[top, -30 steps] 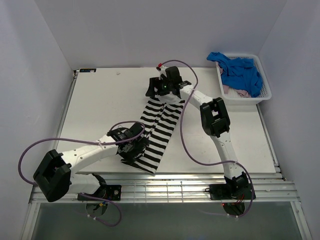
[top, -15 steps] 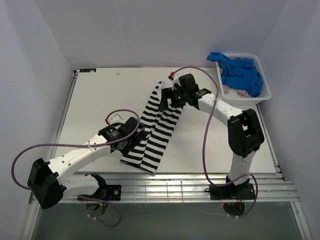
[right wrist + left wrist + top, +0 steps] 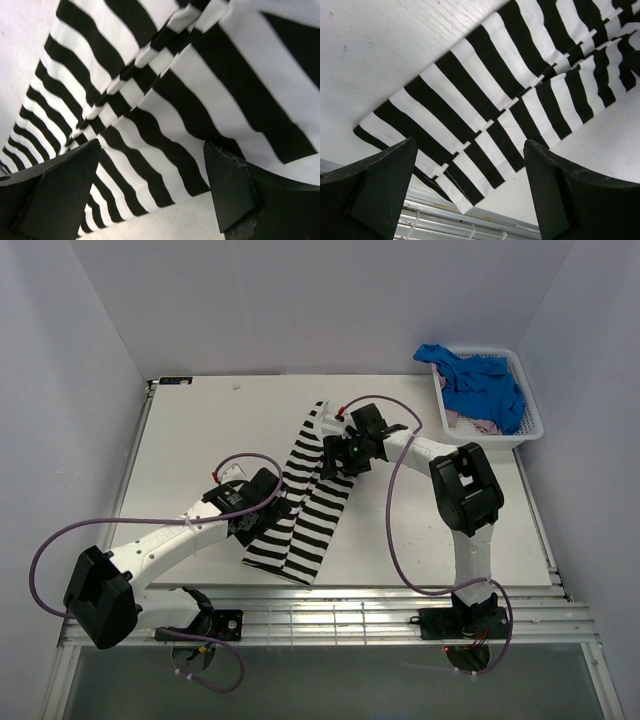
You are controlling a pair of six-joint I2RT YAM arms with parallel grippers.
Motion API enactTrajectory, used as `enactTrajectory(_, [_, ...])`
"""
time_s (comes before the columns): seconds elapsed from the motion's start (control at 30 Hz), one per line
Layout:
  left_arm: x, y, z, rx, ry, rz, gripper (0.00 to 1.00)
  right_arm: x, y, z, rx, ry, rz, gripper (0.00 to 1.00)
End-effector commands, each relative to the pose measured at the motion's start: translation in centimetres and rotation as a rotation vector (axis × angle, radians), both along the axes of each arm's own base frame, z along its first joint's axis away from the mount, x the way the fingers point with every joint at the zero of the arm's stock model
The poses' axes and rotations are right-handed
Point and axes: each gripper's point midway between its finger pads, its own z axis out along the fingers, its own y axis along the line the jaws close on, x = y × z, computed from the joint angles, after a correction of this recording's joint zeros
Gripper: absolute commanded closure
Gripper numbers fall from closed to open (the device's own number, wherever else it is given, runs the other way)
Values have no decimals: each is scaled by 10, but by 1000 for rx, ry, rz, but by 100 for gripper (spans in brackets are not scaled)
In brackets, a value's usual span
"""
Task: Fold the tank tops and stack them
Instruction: Fold the tank top
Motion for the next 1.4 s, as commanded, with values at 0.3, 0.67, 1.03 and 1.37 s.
enactTrajectory(0.3, [4, -21, -17, -159, 61, -237, 2, 91, 6, 19, 19, -147, 162, 10])
enactTrajectory(0.67, [-20, 1, -49, -129, 113, -224, 2, 5, -12, 115, 202, -275, 89, 10])
enactTrajectory(1.03, [-24, 10, -75, -136, 121, -239, 6, -148, -45, 38, 73, -19, 31, 10])
enactTrajectory(1.37, [-37, 0, -91, -191, 165, -304, 55, -200, -40, 17, 102, 155, -15, 8])
